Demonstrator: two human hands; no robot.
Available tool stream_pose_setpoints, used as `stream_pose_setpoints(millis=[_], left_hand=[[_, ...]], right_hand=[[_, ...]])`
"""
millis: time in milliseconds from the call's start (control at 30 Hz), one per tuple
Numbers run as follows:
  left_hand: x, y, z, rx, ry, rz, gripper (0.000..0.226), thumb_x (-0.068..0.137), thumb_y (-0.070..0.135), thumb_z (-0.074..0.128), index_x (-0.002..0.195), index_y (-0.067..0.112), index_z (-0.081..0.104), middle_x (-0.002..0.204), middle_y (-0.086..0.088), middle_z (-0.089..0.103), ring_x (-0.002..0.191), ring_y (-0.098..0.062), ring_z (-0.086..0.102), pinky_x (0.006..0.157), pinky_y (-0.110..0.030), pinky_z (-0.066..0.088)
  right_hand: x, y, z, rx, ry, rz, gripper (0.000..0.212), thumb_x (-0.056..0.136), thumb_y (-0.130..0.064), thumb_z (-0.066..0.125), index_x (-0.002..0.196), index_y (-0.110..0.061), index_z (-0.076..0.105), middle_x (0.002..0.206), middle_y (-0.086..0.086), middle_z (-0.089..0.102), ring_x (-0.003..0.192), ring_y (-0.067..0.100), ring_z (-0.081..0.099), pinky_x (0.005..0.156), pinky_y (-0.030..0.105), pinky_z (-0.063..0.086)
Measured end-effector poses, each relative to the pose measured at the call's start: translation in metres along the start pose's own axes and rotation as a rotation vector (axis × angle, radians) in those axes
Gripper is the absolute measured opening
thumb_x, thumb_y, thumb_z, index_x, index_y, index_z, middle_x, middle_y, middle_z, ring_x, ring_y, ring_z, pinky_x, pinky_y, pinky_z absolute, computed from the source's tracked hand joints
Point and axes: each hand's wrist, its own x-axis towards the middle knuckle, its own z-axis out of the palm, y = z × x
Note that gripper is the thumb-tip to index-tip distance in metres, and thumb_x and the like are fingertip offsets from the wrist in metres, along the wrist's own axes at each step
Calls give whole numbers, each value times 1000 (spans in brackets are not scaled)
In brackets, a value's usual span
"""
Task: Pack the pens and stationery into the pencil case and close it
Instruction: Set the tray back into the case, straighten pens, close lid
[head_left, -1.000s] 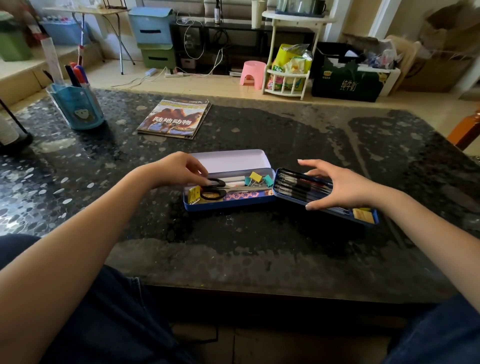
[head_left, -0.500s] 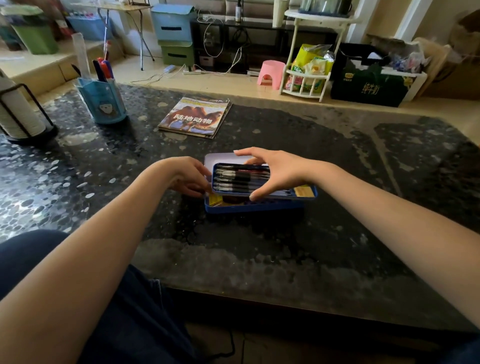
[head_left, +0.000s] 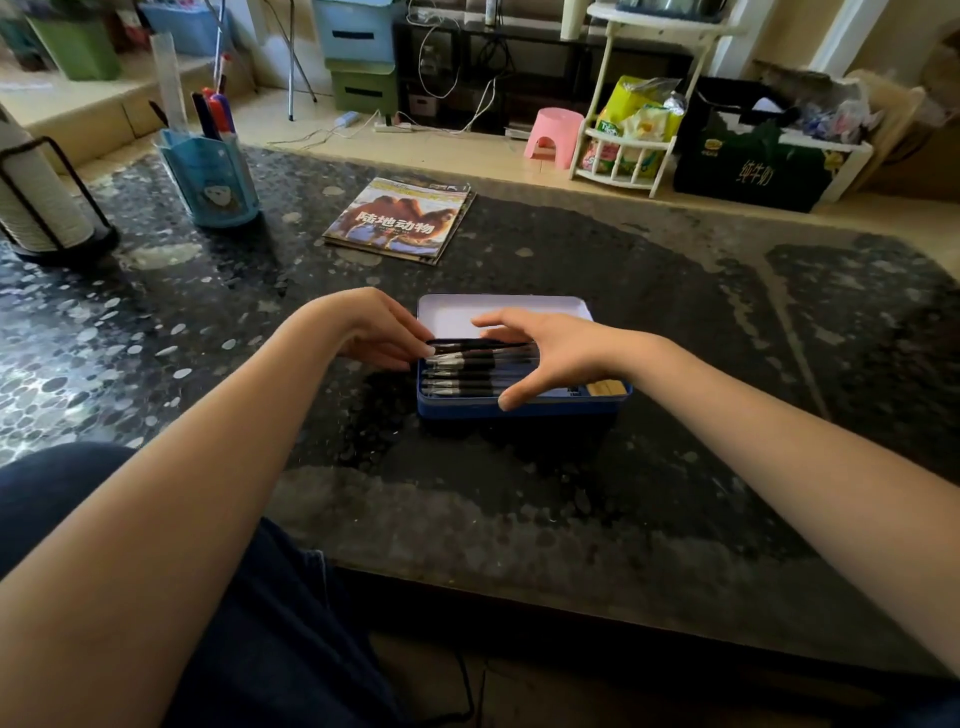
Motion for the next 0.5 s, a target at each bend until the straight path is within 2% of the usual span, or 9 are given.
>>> stream_pose_setpoints(millis=[133,267,333,400,433,500], left_hand=[[1,-2,2,-23,33,11,22,74,0,74,93,9,70,87,-5,71,74,-12,68,56,-18,57],[0,-2,-1,-23,11,-2,23,74,1,73,94,10,71,92,-6,72,83,-14,68,62,-22,59],[0,-3,-2,-23,-3,-1,22,75,0,72,93,11,71,92,-6,72,85,-15,68,64,-23,59],[1,-5,-4,-48,-18,-7,23,75,0,71,95,11,71,95,-6,72,88,-16,68,67,-24,59],[2,-6,-5,-66,-30,-13,23,75,0,71,95,11,71,97,-7,73,90,-16,68,69,-25,59],[4,-7,-7,-97,-51,-31,24,76,0,70,97,11,72,100,-8,73,92,-18,69,71,-27,59]], right_hand=[[1,-1,2,-105,25,-31,92,71,-41,79,146,-28,28,151,-12,32,136,6,32,106,20,26],[-1,3,4,-75,41,-22,92,70,-44,78,146,-29,28,150,-12,33,136,7,33,111,26,27],[0,4,5,-78,14,-22,92,71,-43,78,146,-30,27,151,-12,32,137,6,31,110,24,26],[-2,2,-1,36,-28,-3,87,76,-39,75,147,-31,25,152,-10,31,138,7,30,110,23,25],[-5,2,-8,104,7,7,80,80,-39,70,147,-31,26,151,-8,33,137,7,32,110,24,26],[-15,8,-21,134,189,20,59,91,-40,55,144,-29,34,148,-6,39,133,7,37,104,25,29]])
